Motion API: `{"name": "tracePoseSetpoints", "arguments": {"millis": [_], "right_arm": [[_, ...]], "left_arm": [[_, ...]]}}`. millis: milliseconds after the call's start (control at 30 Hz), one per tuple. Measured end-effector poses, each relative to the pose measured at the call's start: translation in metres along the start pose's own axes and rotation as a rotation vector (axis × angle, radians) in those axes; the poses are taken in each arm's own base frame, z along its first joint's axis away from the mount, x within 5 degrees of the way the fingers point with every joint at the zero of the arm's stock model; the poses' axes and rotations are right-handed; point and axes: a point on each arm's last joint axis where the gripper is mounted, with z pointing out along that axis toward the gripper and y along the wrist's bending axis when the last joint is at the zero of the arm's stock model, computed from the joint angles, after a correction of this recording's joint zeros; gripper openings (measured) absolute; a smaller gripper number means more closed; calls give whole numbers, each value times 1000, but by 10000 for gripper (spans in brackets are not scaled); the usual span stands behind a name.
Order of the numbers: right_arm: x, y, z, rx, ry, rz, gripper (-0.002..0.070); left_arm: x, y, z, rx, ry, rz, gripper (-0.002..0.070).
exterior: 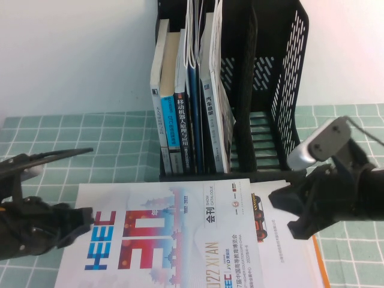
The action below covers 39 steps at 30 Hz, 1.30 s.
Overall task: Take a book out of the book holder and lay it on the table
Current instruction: Hold the bookshelf
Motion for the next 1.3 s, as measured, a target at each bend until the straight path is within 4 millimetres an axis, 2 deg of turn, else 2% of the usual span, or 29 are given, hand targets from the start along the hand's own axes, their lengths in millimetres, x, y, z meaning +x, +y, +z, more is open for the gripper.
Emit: {"name": "tracePoseSetpoints", "arguments": {"millis": [67,133,233,433,500,700,900,1067,1300], "right_arm": [[-5,2,-10,21,-27,-26,-2],[-6,3,-17,40,-33,-48,-2],[-5,2,-20,62,-10,-41,-2],[5,-10,-25,92,74,23,-2],[6,-14,-26,108,79,44,-2],[7,-17,-27,115,85,52,-2],[8,-16,-27,109,89,53,-2],[7,-17,-27,118,77,27,-2],[-11,-21,-28,162,-102,-89,20]], "left_arm": [[-1,6,0,-66,-6,-5,79],[-1,10,0,-112,-9,-11,34],[-2,18,1,-185,-14,-14,11],[-5,45,3,-348,-10,-148,4],[-3,47,8,-356,24,-154,3],[14,25,38,-288,156,-77,0],[29,-4,60,-209,192,-39,-1],[37,-22,64,-165,212,8,-1],[23,-38,55,-163,252,117,-1]]}}
